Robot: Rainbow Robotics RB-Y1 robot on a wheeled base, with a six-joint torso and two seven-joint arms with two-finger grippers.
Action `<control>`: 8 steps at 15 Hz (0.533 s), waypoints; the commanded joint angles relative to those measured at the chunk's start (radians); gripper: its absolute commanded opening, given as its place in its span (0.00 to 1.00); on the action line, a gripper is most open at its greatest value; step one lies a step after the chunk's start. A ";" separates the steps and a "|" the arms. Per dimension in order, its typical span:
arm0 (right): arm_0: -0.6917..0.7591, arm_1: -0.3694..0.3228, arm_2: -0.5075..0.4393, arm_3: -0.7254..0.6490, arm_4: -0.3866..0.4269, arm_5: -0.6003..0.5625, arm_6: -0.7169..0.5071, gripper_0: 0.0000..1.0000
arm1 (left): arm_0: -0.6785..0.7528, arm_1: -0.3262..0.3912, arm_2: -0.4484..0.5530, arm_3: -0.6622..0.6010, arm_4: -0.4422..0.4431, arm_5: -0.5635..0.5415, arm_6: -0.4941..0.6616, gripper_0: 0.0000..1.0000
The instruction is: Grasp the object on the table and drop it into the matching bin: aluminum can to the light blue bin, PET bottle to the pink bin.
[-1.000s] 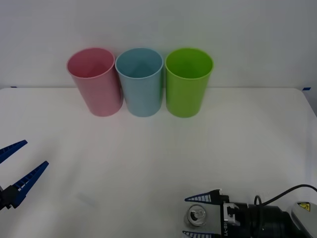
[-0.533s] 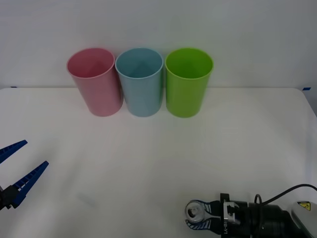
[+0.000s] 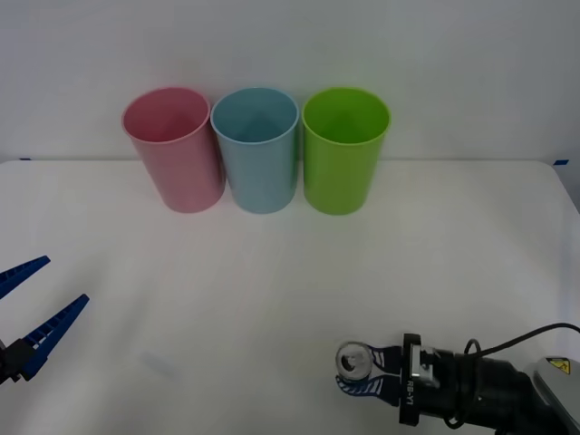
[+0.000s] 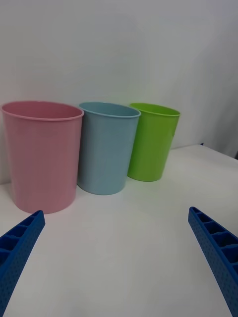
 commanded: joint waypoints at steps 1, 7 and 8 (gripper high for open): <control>0.002 -0.002 -0.001 -0.065 -0.040 0.036 -0.094 0.00 | 0.000 0.000 0.000 0.000 0.000 0.000 0.000 1.00; 0.018 -0.023 -0.001 -0.297 -0.086 0.222 -0.321 0.00 | 0.000 0.000 0.000 0.000 0.000 0.000 0.000 1.00; 0.017 -0.023 -0.004 -0.335 -0.087 0.254 -0.363 0.00 | 0.000 0.000 0.000 0.000 0.000 0.000 0.000 1.00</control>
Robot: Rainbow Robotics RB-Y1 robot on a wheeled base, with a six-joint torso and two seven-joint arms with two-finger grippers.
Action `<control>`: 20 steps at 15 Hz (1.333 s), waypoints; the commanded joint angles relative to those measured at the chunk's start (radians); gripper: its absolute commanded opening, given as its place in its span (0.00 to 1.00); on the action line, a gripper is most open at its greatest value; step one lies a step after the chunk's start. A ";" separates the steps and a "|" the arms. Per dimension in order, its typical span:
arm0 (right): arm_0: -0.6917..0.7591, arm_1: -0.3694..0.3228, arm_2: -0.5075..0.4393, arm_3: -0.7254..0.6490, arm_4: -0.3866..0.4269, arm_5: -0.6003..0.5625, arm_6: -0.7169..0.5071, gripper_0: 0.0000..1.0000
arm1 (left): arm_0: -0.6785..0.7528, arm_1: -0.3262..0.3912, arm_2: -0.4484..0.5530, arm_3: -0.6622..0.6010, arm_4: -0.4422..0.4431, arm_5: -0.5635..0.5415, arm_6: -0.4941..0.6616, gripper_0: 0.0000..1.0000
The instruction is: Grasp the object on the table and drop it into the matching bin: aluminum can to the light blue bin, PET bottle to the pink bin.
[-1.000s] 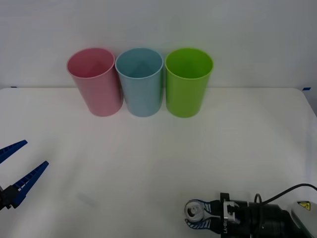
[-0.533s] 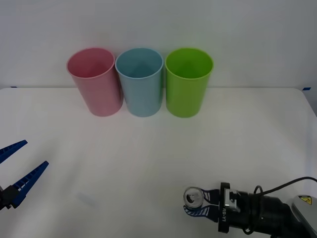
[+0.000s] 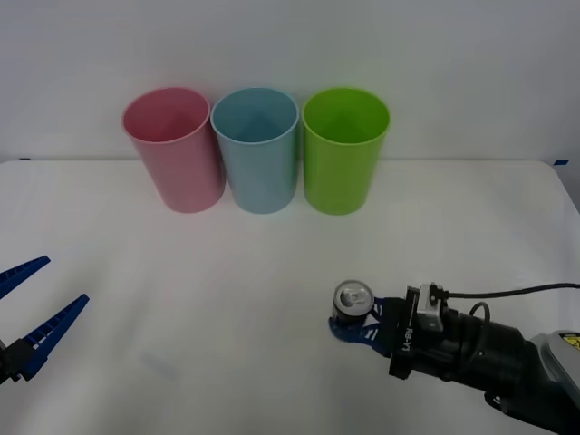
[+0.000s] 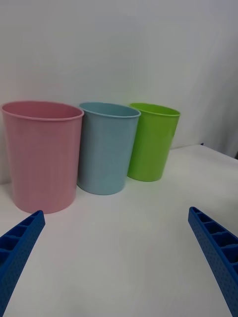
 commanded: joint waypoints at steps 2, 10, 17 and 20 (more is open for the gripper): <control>-0.001 -0.001 -0.003 -0.132 -0.007 0.123 -0.139 0.00 | 0.000 0.000 0.000 0.000 0.000 0.000 0.000 1.00; -0.102 -0.001 0.026 -0.240 -0.007 0.385 -0.337 0.00 | 0.000 0.000 0.000 0.000 0.000 0.000 0.000 1.00; -0.282 0.000 0.159 -0.218 0.033 0.716 -0.383 0.00 | 0.000 0.000 0.000 0.000 0.000 0.000 0.000 1.00; -0.377 0.023 0.172 -0.135 0.036 0.739 -0.392 0.00 | 0.000 0.000 0.000 0.000 0.000 0.000 0.000 1.00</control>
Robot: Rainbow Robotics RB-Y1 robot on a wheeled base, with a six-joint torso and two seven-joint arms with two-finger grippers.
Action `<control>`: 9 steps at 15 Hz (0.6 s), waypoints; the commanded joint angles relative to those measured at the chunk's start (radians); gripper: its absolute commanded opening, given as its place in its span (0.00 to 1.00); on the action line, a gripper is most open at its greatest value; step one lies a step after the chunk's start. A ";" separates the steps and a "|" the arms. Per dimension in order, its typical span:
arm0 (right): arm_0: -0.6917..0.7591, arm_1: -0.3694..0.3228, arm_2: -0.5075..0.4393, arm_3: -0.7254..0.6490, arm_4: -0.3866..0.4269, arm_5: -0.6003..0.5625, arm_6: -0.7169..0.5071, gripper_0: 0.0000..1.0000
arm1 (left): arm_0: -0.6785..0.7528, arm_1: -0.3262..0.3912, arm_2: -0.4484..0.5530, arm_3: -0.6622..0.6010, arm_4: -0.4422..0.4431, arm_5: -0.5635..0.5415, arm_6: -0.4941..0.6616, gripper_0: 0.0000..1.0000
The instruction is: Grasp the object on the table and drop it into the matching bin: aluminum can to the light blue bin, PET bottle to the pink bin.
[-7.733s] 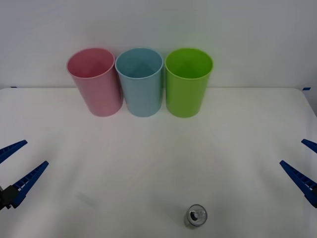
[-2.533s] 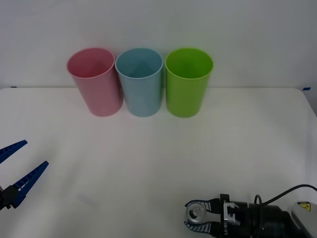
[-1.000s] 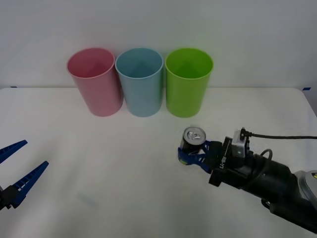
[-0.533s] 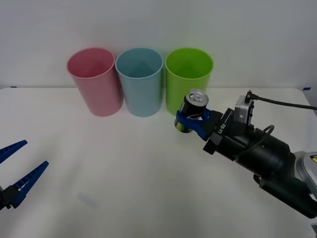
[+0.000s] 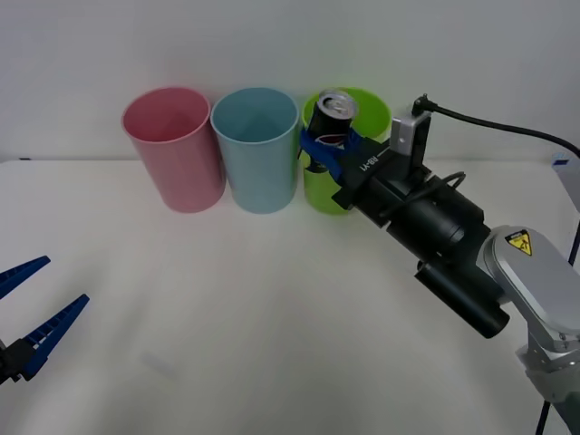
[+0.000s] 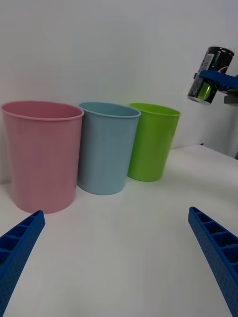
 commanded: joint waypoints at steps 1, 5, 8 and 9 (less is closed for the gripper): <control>-0.091 0.037 0.003 0.088 0.012 0.010 -0.004 0.00 | 0.000 0.000 0.000 0.000 0.000 0.000 0.000 1.00; -0.224 0.110 0.002 0.226 0.054 0.057 -0.004 0.00 | 0.000 0.000 0.000 0.000 0.000 0.000 0.000 1.00; -0.307 0.165 -0.001 0.331 0.092 0.100 -0.004 0.00 | 0.000 0.000 0.000 0.000 0.000 0.000 0.000 1.00; -0.341 0.182 0.000 0.377 0.098 0.108 -0.004 0.00 | 0.000 0.000 0.000 0.000 0.000 0.000 0.000 1.00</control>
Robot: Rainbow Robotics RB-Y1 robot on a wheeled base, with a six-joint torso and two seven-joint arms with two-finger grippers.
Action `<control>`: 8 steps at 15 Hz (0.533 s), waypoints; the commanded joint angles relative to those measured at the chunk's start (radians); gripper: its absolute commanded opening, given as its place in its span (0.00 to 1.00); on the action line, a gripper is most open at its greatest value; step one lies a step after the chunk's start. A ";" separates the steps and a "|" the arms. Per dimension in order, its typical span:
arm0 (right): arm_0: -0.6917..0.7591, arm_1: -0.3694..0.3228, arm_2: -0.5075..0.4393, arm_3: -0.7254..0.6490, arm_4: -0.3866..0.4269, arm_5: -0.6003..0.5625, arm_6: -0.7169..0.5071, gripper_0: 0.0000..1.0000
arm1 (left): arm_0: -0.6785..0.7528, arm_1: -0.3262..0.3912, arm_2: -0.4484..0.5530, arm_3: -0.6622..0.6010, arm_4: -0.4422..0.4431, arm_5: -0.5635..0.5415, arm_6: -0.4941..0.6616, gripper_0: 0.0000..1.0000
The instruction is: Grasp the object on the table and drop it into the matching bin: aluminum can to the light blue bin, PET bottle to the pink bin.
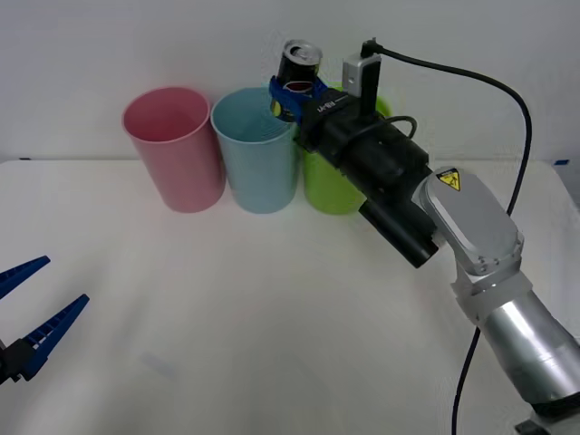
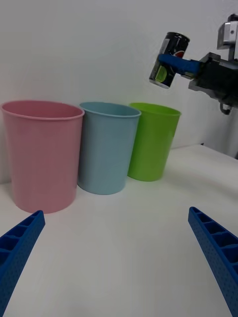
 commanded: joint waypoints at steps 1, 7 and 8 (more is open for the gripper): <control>-0.076 0.042 0.000 0.102 0.017 0.027 0.005 0.00 | 0.000 0.000 0.000 0.000 0.000 0.000 0.000 1.00; -0.235 0.125 0.001 0.320 0.044 0.091 0.014 0.00 | 0.000 0.000 0.000 0.000 0.000 0.000 0.000 1.00; -0.258 0.136 0.000 0.349 0.044 0.108 0.017 0.00 | 0.000 0.000 0.000 0.000 0.000 0.000 0.000 1.00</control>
